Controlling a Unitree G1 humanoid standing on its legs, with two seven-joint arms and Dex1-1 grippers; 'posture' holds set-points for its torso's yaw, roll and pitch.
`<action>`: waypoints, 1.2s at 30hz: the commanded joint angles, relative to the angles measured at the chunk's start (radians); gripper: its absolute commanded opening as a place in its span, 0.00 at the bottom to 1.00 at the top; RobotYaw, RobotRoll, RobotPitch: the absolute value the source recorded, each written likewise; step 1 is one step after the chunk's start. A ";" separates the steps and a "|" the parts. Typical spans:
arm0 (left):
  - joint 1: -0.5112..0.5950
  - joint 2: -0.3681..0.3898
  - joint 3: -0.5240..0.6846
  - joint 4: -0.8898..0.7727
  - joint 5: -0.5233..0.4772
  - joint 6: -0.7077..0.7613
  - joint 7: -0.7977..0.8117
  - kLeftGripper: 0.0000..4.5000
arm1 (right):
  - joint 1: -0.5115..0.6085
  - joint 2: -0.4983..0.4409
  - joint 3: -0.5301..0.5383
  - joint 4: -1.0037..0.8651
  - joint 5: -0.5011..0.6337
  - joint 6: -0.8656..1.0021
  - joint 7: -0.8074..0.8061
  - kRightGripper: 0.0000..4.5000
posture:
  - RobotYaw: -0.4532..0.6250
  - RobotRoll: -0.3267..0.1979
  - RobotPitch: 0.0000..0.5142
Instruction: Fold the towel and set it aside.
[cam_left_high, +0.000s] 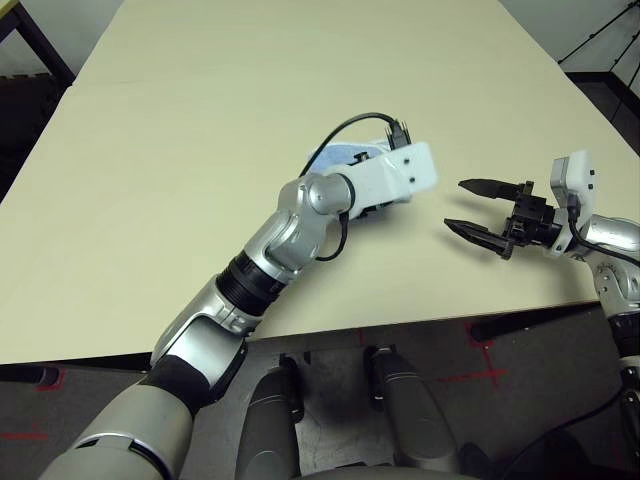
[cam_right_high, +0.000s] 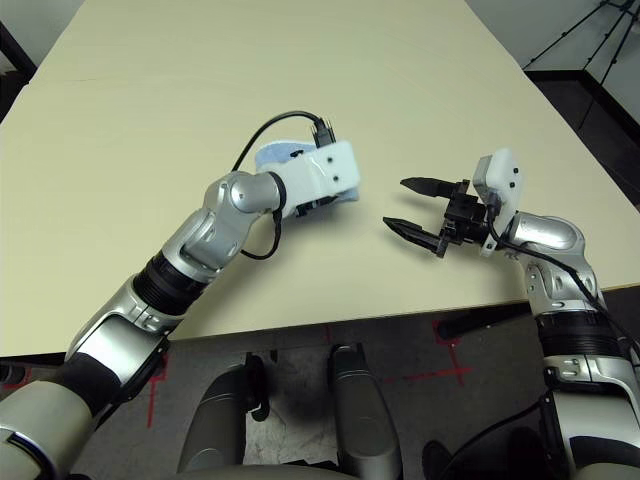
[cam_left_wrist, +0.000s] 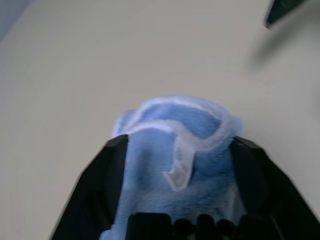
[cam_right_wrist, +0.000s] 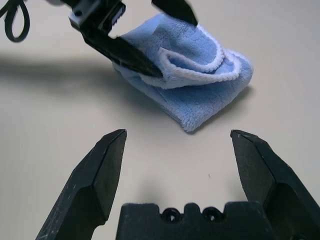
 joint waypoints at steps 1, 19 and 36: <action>-0.005 0.013 0.032 -0.052 -0.016 0.030 0.009 0.99 | -0.009 -0.016 -0.015 0.017 0.001 0.001 0.012 1.00 | 0.16 0.62 0.46; 0.087 0.104 0.217 -0.270 -0.150 0.261 0.021 0.99 | -0.020 0.000 -0.001 -0.013 0.006 0.040 0.013 1.00 | 0.20 0.62 0.48; 0.278 0.061 0.670 -0.436 -0.383 0.303 0.225 0.99 | -0.194 0.150 -0.006 0.156 -0.070 -0.017 -0.179 1.00 | 0.29 0.62 0.41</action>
